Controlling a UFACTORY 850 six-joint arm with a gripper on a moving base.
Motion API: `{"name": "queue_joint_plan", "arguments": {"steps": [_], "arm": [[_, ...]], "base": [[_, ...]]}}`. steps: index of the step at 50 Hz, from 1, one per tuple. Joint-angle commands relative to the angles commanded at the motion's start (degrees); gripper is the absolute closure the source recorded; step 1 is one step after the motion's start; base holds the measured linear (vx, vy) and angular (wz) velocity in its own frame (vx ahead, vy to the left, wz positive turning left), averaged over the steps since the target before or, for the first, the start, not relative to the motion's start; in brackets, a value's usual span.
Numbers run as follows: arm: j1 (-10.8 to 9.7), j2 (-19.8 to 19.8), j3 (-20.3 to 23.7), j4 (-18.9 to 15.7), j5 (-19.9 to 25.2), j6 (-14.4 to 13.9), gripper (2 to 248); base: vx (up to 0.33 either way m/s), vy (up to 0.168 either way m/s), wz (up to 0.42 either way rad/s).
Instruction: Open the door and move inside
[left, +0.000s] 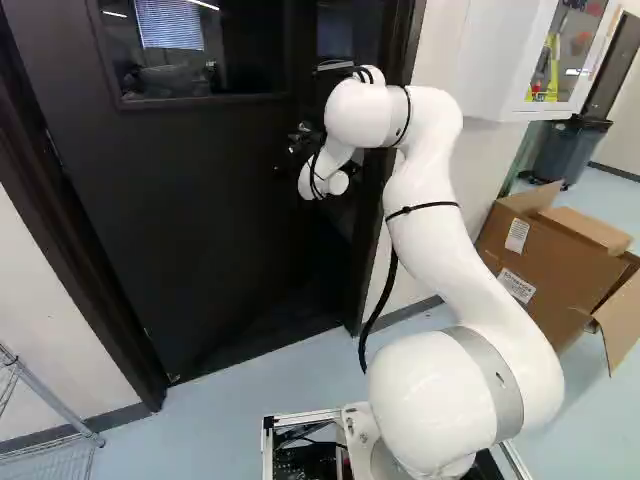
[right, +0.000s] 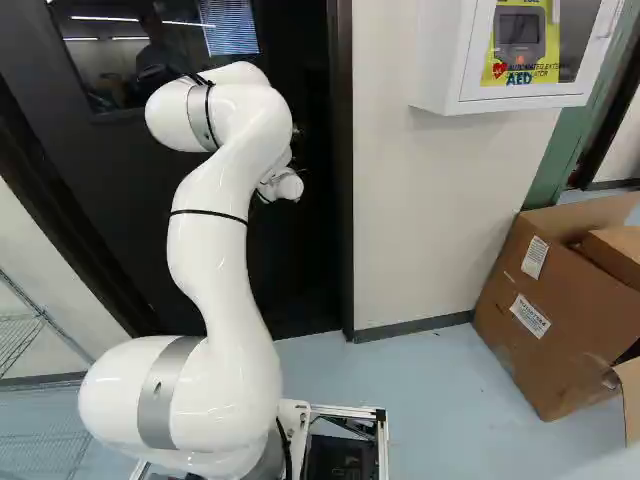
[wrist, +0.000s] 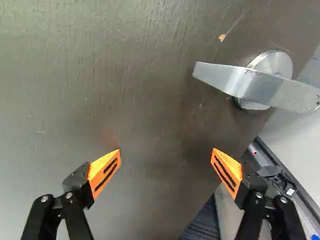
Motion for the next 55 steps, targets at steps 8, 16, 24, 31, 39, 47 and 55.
{"name": "queue_joint_plan", "arguments": {"steps": [8, 16, 24, 31, 39, 47, 55], "arm": [[0.0, 0.0, -0.1, 0.1, 0.0, 0.0, 3], [0.0, 0.0, 0.0, 0.8, 0.0, 0.0, 3], [0.1, 0.4, 0.5, 1.7, 0.0, 0.0, 3], [0.3, 1.2, 1.7, 2.6, 0.0, 0.0, 3], [0.7, 2.7, 3.8, 3.6, 0.0, 0.0, 3], [1.1, 4.6, 6.5, 4.6, 0.0, 0.0, 3], [1.6, 6.5, 9.3, 5.6, 0.0, 0.0, 3]], "base": [[0.000, 0.000, 0.000], [0.000, 0.000, 0.000], [0.000, 0.000, 0.000], [0.000, 0.000, 0.000], [0.000, 0.000, 0.000], [0.000, 0.000, 0.000], [0.000, 0.000, 0.000]]}}
